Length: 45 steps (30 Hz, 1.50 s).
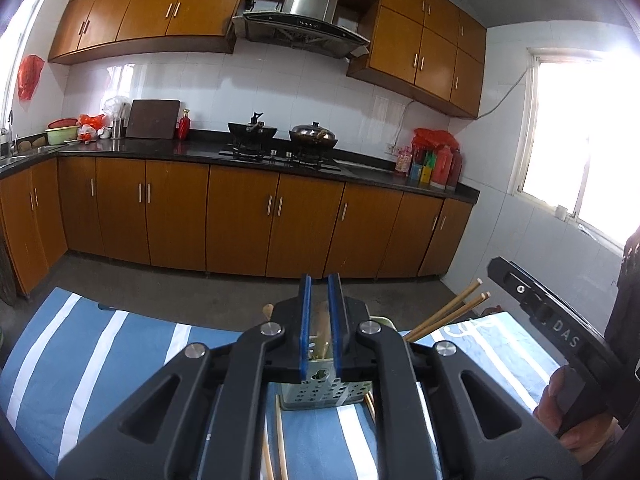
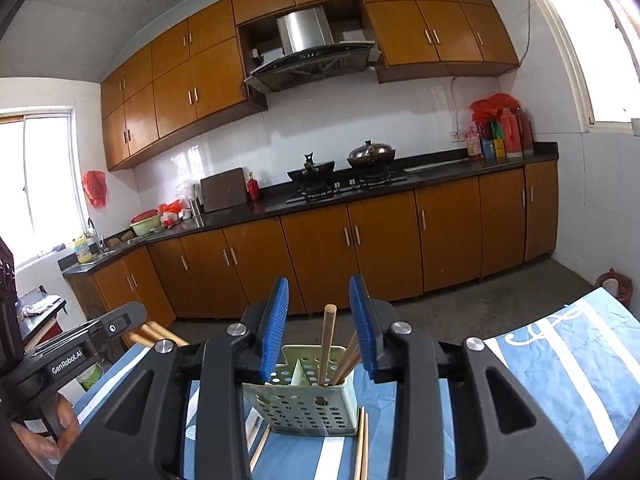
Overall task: Organize utensils
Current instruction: 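Lower the chopsticks into the holder and open both grippers, then lower the right gripper onto a chopstick while the left gripper approaches another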
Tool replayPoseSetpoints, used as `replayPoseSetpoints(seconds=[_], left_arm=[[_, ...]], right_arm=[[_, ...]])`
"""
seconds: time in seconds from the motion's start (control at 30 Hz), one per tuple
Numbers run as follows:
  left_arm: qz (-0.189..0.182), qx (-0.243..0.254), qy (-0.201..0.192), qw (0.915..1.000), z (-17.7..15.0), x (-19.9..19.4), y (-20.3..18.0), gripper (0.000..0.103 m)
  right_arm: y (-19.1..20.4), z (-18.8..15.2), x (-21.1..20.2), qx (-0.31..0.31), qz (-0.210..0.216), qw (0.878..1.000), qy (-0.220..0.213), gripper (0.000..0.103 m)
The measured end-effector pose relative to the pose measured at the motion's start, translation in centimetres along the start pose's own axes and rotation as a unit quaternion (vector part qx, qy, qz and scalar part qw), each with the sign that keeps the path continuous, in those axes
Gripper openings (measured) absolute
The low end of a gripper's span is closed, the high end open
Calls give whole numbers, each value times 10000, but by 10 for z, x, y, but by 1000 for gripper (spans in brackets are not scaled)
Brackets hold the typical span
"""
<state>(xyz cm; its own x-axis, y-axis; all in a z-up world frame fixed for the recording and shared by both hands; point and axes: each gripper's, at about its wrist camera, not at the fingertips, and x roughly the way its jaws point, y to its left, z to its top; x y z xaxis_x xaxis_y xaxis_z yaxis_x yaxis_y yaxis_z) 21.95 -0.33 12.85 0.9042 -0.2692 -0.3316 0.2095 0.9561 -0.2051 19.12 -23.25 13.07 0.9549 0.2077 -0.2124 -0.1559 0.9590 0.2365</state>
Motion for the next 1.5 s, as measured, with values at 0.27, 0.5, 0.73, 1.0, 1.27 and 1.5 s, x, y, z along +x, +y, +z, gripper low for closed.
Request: replayPoseSetpoints(seconds=[0.27, 0.5, 0.73, 1.0, 1.27, 1.5], left_arm=[[152, -36, -106, 9998, -20, -49, 18, 23], [585, 14, 1043, 9928, -98, -34, 49, 25], [677, -215, 2047, 9763, -162, -8, 69, 25], [610, -203, 2304, 9710, -177, 1, 67, 25], [514, -210, 2439, 9682, -184, 11, 62, 25], [271, -233, 2541, 9665, -191, 17, 54, 24]], right_arm=[[-24, -19, -40, 25, -373, 9993, 91, 33], [-54, -113, -10, 207, -654, 9792, 1911, 25], [-30, -183, 21, 97, -372, 9552, 2934, 17], [-25, -195, 38, 1, -411, 9459, 3219, 17], [-26, -203, 38, -194, -530, 9433, 3272, 9], [-56, -197, 36, 86, -1305, 9412, 3114, 8]])
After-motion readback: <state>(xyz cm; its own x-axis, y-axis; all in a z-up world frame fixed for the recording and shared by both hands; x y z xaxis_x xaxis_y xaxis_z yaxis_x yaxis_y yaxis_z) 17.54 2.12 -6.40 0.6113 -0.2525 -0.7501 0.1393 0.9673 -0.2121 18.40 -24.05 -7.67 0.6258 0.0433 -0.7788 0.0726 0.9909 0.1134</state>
